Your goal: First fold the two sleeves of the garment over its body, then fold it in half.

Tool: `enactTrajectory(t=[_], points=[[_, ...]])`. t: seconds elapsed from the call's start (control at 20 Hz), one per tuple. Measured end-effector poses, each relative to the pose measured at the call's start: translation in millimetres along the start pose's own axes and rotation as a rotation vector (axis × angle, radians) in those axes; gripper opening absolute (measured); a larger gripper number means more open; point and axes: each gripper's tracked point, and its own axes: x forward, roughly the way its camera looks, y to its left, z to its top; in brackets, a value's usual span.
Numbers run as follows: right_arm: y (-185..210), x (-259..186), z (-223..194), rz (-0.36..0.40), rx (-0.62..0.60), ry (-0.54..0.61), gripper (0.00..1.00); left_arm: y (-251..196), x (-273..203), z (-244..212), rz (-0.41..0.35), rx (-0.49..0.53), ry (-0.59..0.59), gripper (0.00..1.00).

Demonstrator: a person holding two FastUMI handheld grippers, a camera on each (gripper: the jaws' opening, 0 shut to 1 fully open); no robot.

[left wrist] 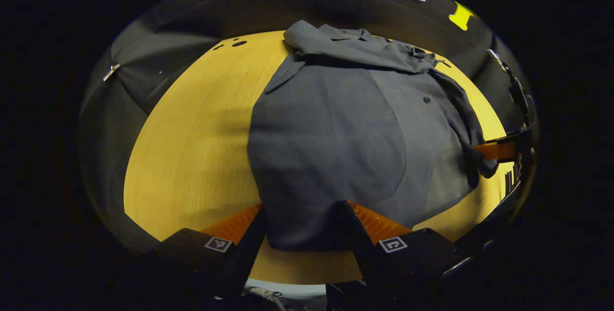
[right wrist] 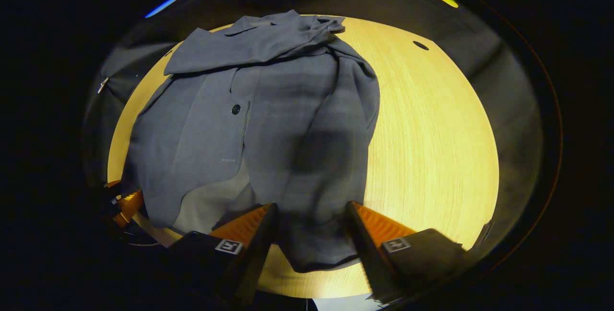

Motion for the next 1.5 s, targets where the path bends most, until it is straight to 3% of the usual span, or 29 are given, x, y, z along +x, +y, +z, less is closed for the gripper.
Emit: enactTrajectory(t=[0.05, 0.1, 0.2, 0.25, 0.3, 0.4, 0.5, 0.7, 0.9, 1.0, 1.3, 1.5], points=[[6.8, 0.3, 2.0, 0.015, -0.024, 0.001, 0.72, -4.9, 2.6, 2.1, -0.012, 0.011, -0.003, 0.93], [12.2, 0.8, 3.0, 0.028, -0.058, -0.003, 0.55, -9.5, 3.2, 3.8, -0.023, 0.032, -0.005, 0.88], [22.6, -0.3, 3.9, 0.045, -0.126, -0.013, 0.23, -17.6, 2.3, 6.2, -0.049, 0.066, -0.006, 0.69], [23.7, 0.2, 4.6, 0.045, -0.149, -0.019, 0.24, -22.9, 3.7, 7.8, -0.063, 0.079, -0.009, 0.62], [24.8, -2.5, 5.0, 0.053, -0.166, -0.022, 0.14, -27.7, 4.3, 9.5, -0.073, 0.085, -0.013, 0.48], [24.9, 0.2, 6.7, 0.069, -0.173, -0.039, 0.08, -32.4, 6.1, 12.7, -0.094, 0.079, -0.024, 0.21], [24.4, -1.5, 5.3, 0.091, -0.165, -0.043, 0.06, -34.4, 5.6, 14.3, -0.123, 0.063, -0.03, 0.07], [25.1, -14.3, 14.7, 0.139, -0.108, -0.081, 0.06, -25.0, -3.0, 19.6, -0.124, 0.013, -0.042, 0.06], [23.8, -33.9, 32.5, 0.176, -0.035, -0.153, 0.06, -29.7, -28.0, 51.1, -0.151, -0.029, -0.144, 0.02], [25.1, -42.6, 46.0, 0.185, -0.01, -0.192, 0.06, -27.3, -40.0, 70.7, -0.155, -0.045, -0.188, 0.06], [30.8, -62.2, 105.8, 0.21, 0.028, -0.308, 0.06, -13.8, -58.0, 130.5, -0.165, -0.163, -0.255, 0.06], [26.3, -68.2, 146.5, 0.213, 0.057, -0.374, 0.05, 0.3, -66.8, 163.7, -0.159, -0.169, -0.301, 0.06]])
